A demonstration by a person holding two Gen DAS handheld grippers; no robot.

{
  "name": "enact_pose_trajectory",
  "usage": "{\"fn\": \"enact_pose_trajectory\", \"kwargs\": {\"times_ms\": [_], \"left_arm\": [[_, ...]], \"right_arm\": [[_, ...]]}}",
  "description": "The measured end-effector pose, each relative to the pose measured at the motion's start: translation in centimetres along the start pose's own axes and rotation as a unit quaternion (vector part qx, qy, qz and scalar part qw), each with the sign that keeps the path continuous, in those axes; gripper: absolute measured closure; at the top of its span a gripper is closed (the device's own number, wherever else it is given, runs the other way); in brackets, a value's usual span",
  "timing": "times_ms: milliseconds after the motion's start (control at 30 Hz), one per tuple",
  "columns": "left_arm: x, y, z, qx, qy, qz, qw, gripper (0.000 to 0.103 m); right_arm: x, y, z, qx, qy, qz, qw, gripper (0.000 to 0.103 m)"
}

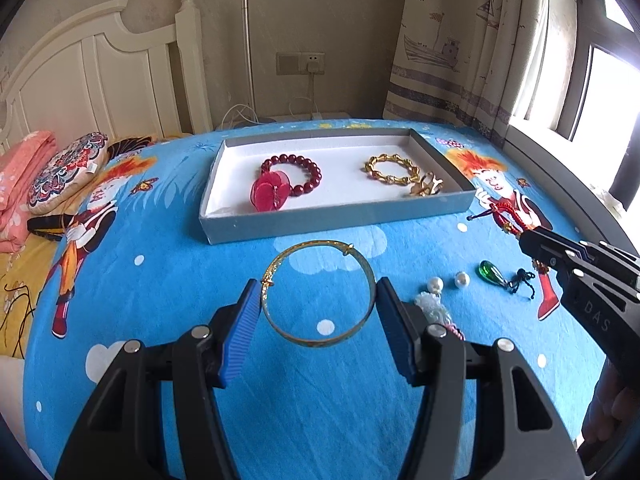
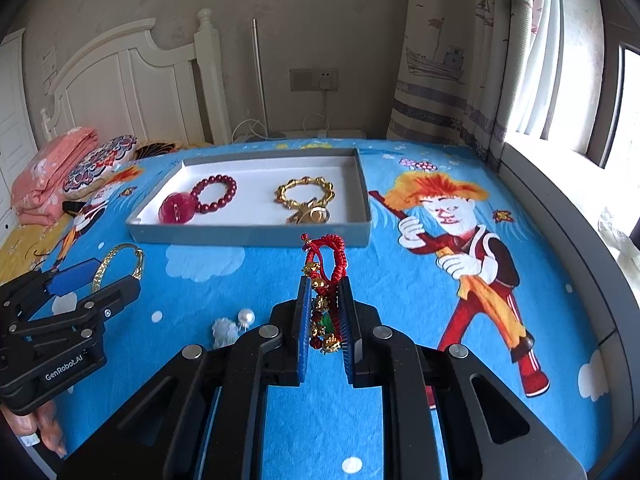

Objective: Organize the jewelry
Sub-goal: 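Carry the bangle over the tray with the left tool while the right tool carries the string bracelet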

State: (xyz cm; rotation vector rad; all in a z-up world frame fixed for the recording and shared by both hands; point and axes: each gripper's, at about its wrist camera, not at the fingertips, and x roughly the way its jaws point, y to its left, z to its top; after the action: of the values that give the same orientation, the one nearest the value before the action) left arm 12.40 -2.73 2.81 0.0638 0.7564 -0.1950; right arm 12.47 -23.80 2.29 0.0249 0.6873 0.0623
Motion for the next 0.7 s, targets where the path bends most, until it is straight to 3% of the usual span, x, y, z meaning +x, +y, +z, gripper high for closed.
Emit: {"fn": "enact_pose_trajectory", "kwargs": {"times_ms": [700], "left_arm": [[3.1,-0.7,6.3,0.017,-0.021,-0.005,0.9996,0.046]], "right_arm": [[3.6,0.5,6.0,0.002,-0.026,-0.005,1.000,0.087]]}}
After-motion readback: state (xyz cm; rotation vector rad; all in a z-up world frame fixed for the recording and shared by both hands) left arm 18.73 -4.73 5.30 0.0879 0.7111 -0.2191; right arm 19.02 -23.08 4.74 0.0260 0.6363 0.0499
